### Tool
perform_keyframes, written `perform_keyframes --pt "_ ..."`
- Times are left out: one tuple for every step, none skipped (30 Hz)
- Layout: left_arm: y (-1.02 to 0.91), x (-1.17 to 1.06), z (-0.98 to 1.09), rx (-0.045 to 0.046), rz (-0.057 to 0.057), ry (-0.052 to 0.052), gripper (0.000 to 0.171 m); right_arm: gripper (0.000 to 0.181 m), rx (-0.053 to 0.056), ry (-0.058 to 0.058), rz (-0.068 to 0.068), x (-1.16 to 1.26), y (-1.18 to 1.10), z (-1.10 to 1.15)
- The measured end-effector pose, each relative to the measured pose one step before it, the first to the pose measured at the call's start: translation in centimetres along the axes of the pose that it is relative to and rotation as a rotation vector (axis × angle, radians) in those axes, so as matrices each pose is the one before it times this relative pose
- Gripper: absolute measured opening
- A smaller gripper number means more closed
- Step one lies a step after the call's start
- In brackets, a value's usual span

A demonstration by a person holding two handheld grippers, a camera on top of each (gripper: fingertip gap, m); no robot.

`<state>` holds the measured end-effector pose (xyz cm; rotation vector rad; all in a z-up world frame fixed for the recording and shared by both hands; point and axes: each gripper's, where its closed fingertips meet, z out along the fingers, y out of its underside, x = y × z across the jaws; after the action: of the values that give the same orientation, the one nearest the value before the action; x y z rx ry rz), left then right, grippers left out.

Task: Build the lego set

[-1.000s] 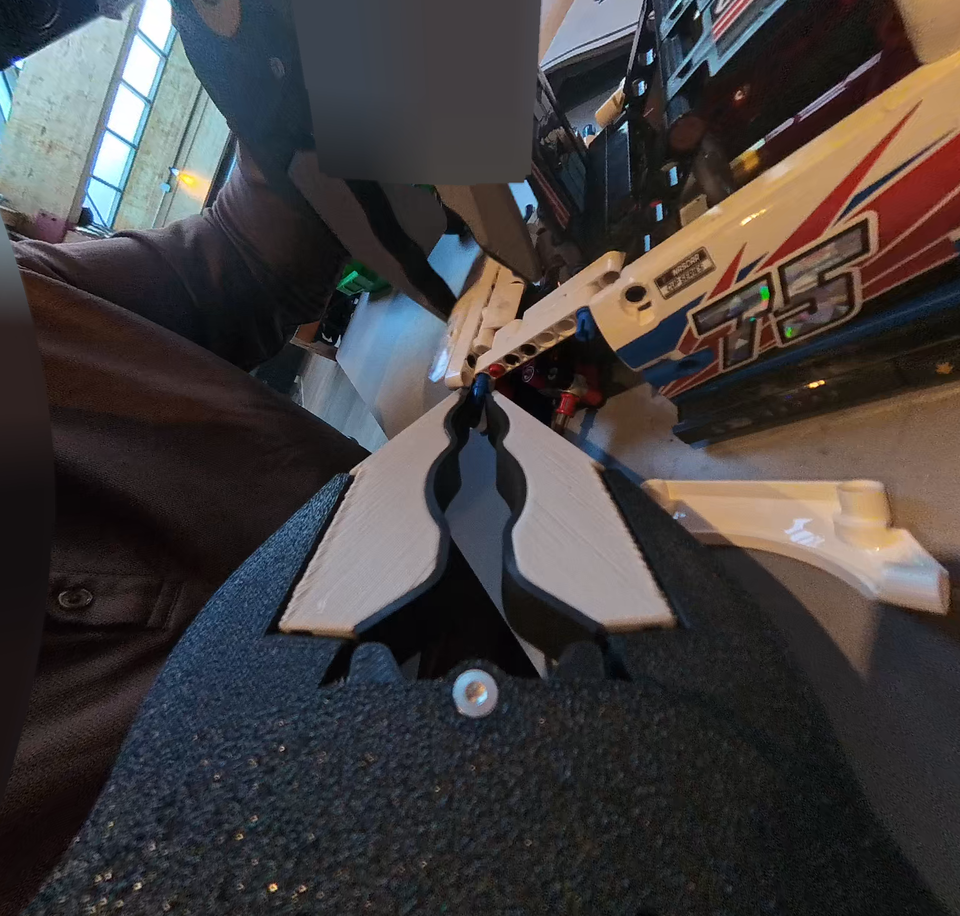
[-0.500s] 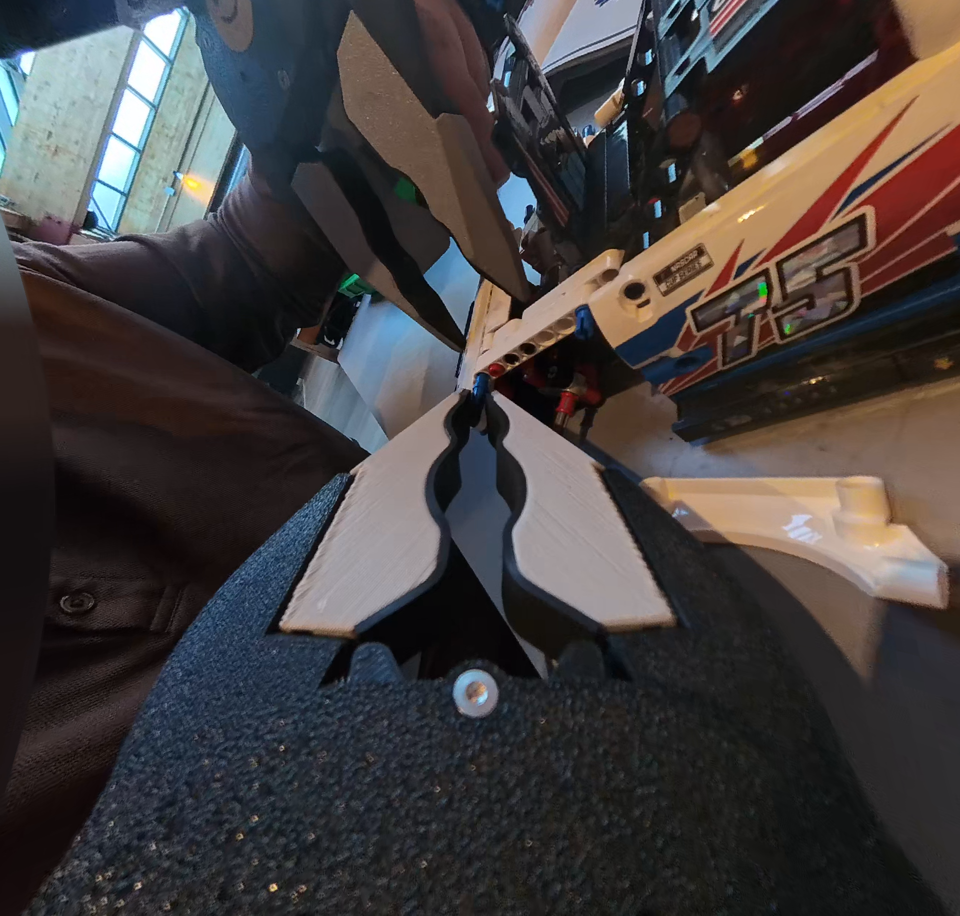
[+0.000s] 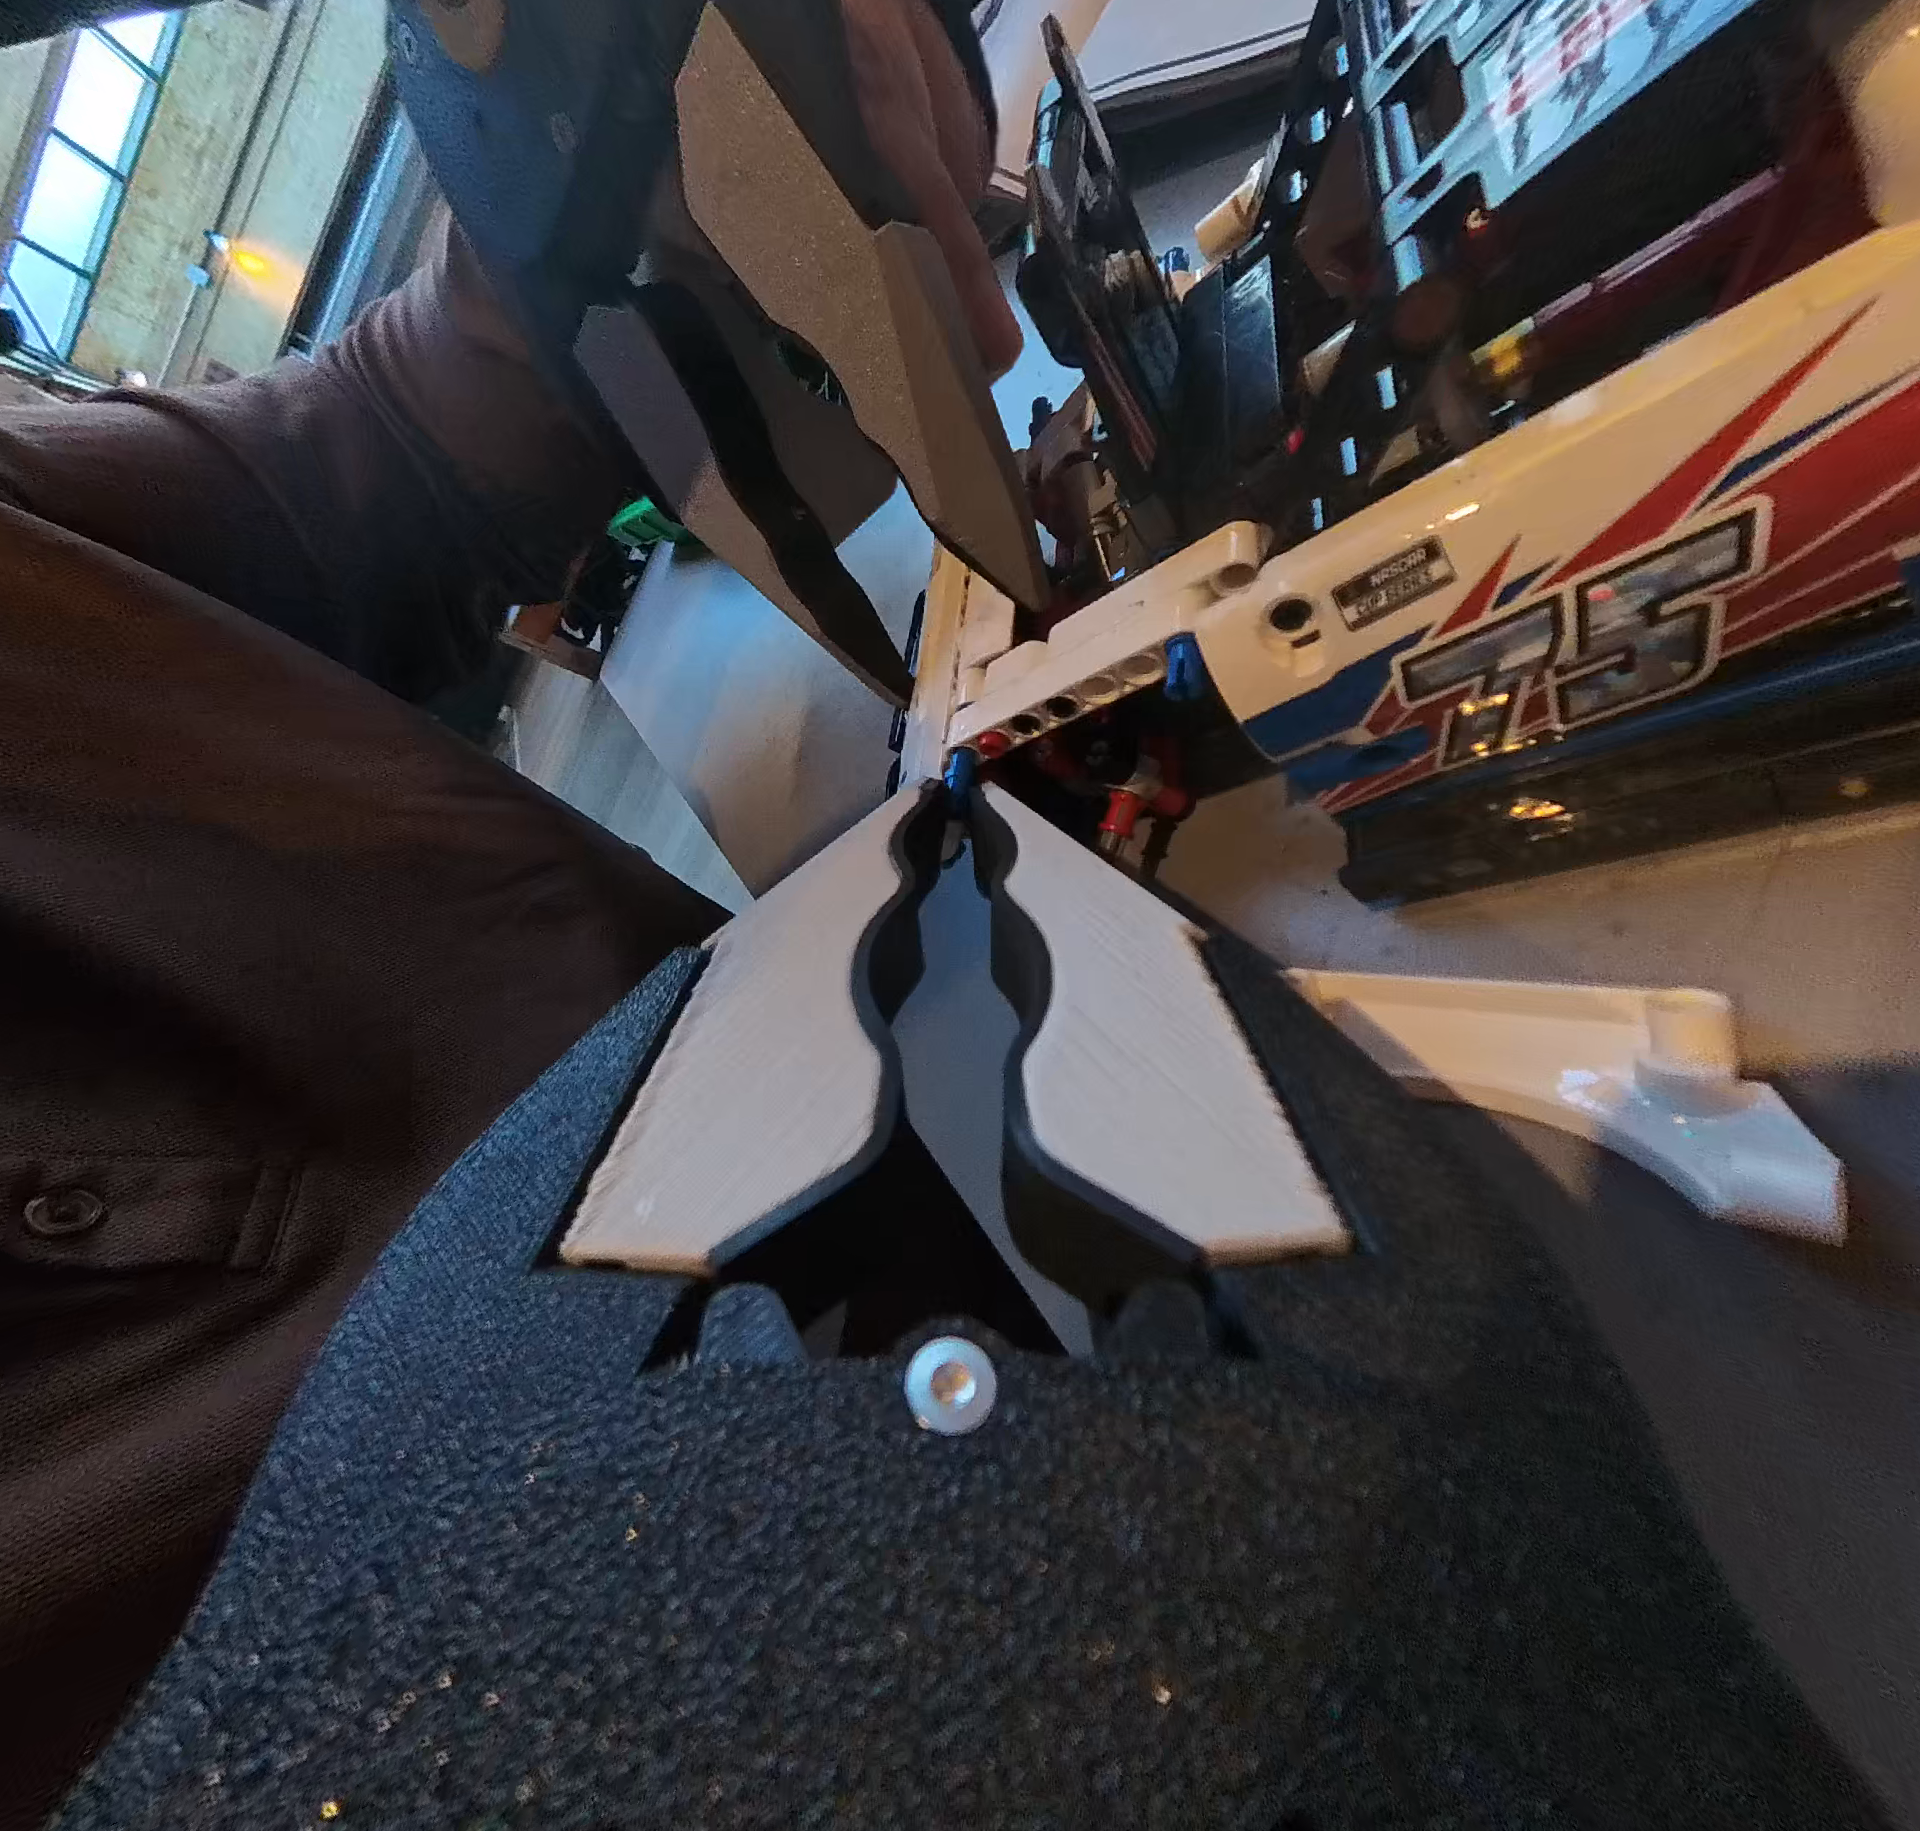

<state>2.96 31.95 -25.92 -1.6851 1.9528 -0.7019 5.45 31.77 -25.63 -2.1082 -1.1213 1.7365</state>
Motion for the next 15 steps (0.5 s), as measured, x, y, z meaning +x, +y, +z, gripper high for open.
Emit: perform_keyframes --pt "-0.021 -0.003 0.012 0.01453 0.0037 0.0039 0.035 0.004 -0.0050 -0.0028 0.0033 -0.003 0.016 0.018" --pt "-0.033 0.005 0.021 0.01112 0.0132 0.0012 0.035 0.004 -0.0067 -0.0036 0.0021 0.006 0.008 0.002" --pt "-0.034 -0.003 0.006 0.00891 0.0121 0.0031 0.035 0.004 -0.0088 -0.0035 0.0031 0.000 0.028 0.005" --pt "-0.017 0.009 0.016 0.00943 0.0087 0.0078 0.035 0.004 -0.0089 -0.0043 0.0017 -0.001 0.028 0.003" --pt "0.003 0.017 0.022 0.01261 0.0013 0.0146 0.035 0.004 -0.0070 -0.0074 0.0042 0.010 0.007 0.019" --pt "-0.014 0.008 0.026 0.01588 -0.0003 0.0171 0.035 0.004 -0.0062 -0.0112 0.0079 0.010 0.010 0.021" --pt "-0.013 0.010 0.025 0.01665 0.0001 0.0164 0.035 0.004 -0.0078 -0.0131 0.0062 0.002 0.030 0.018" --pt "-0.017 0.006 0.032 0.01130 -0.0033 0.0150 0.035 0.003 -0.0098 -0.0132 0.0083 0.024 0.059 0.001" --pt "-0.016 0.004 0.021 0.00636 -0.0006 0.0114 0.035 0.003 -0.0109 -0.0090 0.0077 0.057 0.047 0.012" --pt "-0.035 -0.004 0.031 0.00593 0.0032 0.0073 0.034 0.003 -0.0104 -0.0040 0.0039 0.056 0.046 0.029" --pt "-0.043 -0.005 0.028 0.00751 0.0022 0.0034 0.034 0.003 -0.0078 -0.0004 0.0002 0.059 0.020 0.020" --pt "-0.083 0.000 0.019 0.01227 0.0019 -0.0002 0.034 0.003 -0.0067 0.0014 0.0014 0.093 0.074 0.032" --pt "-0.102 -0.002 0.057 0.01514 -0.0001 -0.0013 0.035 0.003 -0.0086 0.0018 0.0047 0.151 0.146 0.070" --pt "-0.078 -0.027 0.046 0.01636 0.0009 -0.0025 0.035 0.002 -0.0029 -0.0053 0.0058 0.077 0.086 0.052" --pt "-0.066 -0.010 0.027 0.01830 0.0035 -0.0038 0.035 0.002 0.0017 -0.0106 0.0026 0.002 0.001 0.012"
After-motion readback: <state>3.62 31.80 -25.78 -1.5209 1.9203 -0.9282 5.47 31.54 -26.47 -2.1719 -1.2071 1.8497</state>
